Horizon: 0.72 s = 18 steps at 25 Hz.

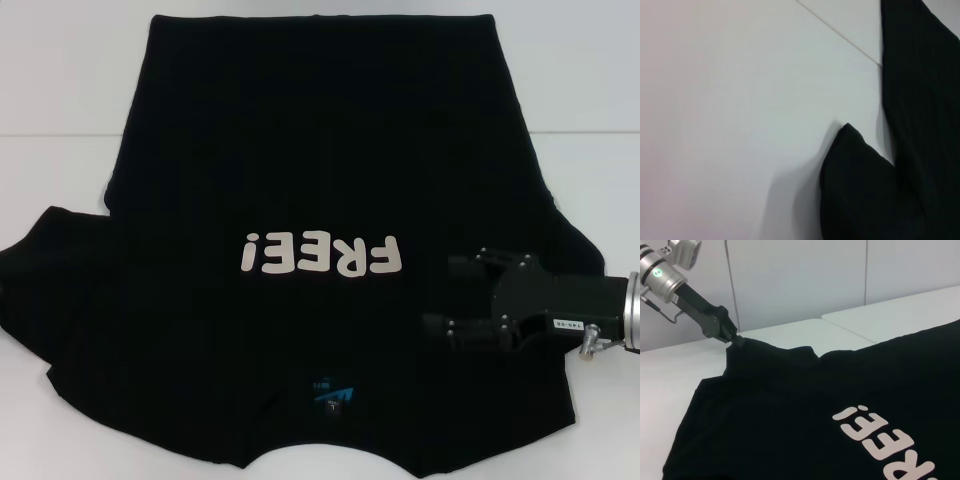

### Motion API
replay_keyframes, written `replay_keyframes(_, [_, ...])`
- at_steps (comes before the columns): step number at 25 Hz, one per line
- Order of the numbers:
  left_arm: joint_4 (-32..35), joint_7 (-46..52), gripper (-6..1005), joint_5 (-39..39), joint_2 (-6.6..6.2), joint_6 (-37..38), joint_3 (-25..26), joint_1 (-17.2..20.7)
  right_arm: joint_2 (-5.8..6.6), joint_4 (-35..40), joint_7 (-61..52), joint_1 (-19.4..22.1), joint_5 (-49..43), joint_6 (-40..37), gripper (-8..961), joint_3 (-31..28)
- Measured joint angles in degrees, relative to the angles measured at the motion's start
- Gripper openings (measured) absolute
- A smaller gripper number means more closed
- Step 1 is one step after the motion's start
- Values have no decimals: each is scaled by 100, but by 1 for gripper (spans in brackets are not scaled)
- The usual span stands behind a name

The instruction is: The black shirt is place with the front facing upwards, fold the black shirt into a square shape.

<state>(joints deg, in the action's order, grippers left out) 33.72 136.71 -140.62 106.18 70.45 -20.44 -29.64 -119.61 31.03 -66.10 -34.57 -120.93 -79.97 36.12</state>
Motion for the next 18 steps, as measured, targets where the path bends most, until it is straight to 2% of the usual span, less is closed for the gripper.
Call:
replay_keyframes(6, [50, -15, 3, 0, 0, 154, 15, -82, 0, 0, 0, 9, 1, 0, 941, 0])
replay_keyframes(10, [278, 3, 3, 10, 73, 393, 3, -244, 0, -4, -1, 18, -2, 8, 941, 6])
replay_keyframes(14, [656, 22, 3, 12, 253, 700, -156, -544, -1, -19, -3, 20, -17, 8, 941, 25])
replay_keyframes(15, [656, 22, 3, 12, 253, 700, -156, -544, -1, -23, -4, 24, -18, 9, 941, 25])
replay_keyframes(16, [888, 52, 3, -10, 412, 835, -444, -771, 0, -29, -4, 25, -20, 10, 941, 25])
replay_keyframes(18, [1006, 90, 3, -25, 533, 871, -734, -924, -2, -43, -5, 25, -22, 9, 941, 26])
